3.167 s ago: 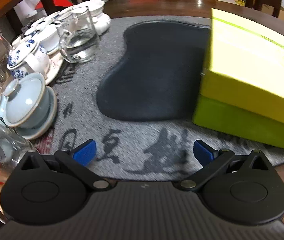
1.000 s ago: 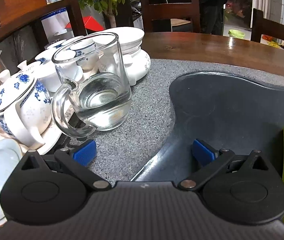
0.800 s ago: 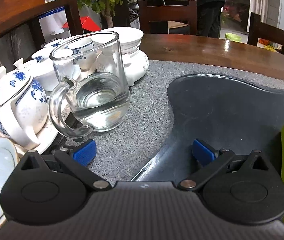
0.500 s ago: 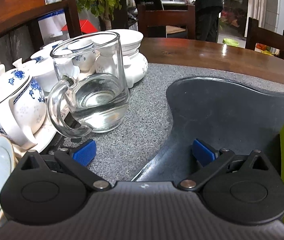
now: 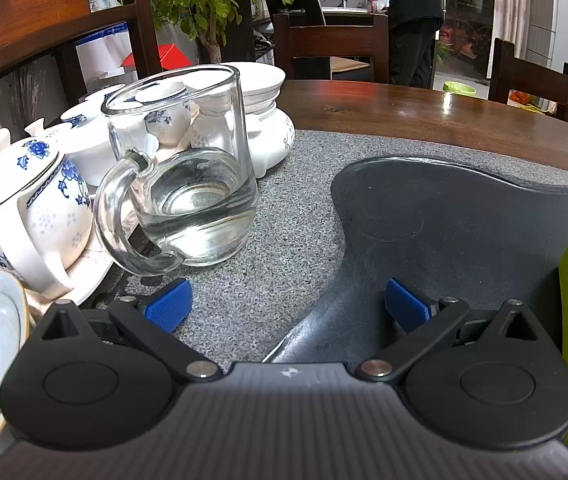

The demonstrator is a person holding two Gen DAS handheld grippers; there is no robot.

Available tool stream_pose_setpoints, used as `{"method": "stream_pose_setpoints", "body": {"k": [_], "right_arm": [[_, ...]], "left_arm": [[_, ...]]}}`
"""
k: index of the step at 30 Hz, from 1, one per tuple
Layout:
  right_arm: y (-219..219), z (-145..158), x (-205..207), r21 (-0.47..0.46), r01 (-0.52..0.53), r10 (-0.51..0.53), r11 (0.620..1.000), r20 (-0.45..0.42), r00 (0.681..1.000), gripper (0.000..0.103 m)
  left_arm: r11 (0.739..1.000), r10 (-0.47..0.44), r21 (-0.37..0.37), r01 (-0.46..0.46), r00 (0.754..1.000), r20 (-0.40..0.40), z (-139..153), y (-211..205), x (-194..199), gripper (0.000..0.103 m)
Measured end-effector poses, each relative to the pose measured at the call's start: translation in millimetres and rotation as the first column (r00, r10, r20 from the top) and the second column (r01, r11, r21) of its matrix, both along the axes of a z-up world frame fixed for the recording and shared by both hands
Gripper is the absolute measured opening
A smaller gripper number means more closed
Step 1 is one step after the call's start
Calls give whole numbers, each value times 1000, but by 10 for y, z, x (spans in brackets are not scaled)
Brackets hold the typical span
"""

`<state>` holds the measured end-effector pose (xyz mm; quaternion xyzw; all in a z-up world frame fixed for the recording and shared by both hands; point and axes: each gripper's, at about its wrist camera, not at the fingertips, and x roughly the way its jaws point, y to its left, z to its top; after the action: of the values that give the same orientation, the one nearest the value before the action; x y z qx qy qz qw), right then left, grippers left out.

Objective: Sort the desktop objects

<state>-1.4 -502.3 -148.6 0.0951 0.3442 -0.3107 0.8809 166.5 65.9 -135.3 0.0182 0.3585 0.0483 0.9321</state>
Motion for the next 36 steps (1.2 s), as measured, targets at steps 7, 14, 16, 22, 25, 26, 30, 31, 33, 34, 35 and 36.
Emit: {"method": "stream_pose_setpoints", "body": {"k": [7, 14, 16, 22, 25, 26, 30, 31, 33, 34, 35, 36], "right_arm": [[39, -22, -20, 0, 4, -4, 1000, 3, 1000, 103], [-14, -23, 19, 0, 12, -12, 1000, 3, 1000, 103], [-16, -23, 17, 0, 12, -12, 1000, 2, 1000, 103], [-14, -22, 19, 0, 13, -13, 1000, 2, 1000, 103], [-12, -21, 21, 0, 13, -13, 1000, 2, 1000, 103], [-11, -21, 21, 0, 13, -13, 1000, 2, 1000, 103], [-12, -21, 20, 0, 13, -13, 1000, 2, 1000, 103], [-13, -21, 20, 0, 13, -13, 1000, 2, 1000, 103], [-13, -21, 20, 0, 13, -13, 1000, 2, 1000, 103], [-13, -21, 20, 0, 13, -13, 1000, 2, 1000, 103], [-13, -21, 19, 0, 13, -13, 1000, 2, 1000, 103], [-14, -20, 18, 0, 13, -13, 1000, 2, 1000, 103]], "left_arm": [[1000, 1, -1, -1, 1000, 0, 3, 1, -4, 103], [1000, 1, -1, -1, 1000, -1, 5, 3, -3, 103], [1000, 1, -1, -1, 1000, -1, 5, 3, -3, 103], [1000, 1, -1, -1, 1000, -1, 5, 2, -3, 103], [1000, 1, -1, -1, 1000, -1, 5, 4, -3, 103], [1000, 1, -1, -1, 1000, -1, 5, 3, -4, 103], [1000, 1, -1, -1, 1000, -1, 6, 4, -3, 103], [1000, 1, -1, -1, 1000, -1, 6, 4, -3, 103], [1000, 2, -2, -2, 1000, -1, 7, 3, -5, 103], [1000, 2, -2, -2, 1000, -1, 7, 3, -5, 103], [1000, 2, -2, -2, 1000, -1, 7, 3, -5, 103], [1000, 2, -2, -2, 1000, -1, 7, 3, -4, 103]]}}
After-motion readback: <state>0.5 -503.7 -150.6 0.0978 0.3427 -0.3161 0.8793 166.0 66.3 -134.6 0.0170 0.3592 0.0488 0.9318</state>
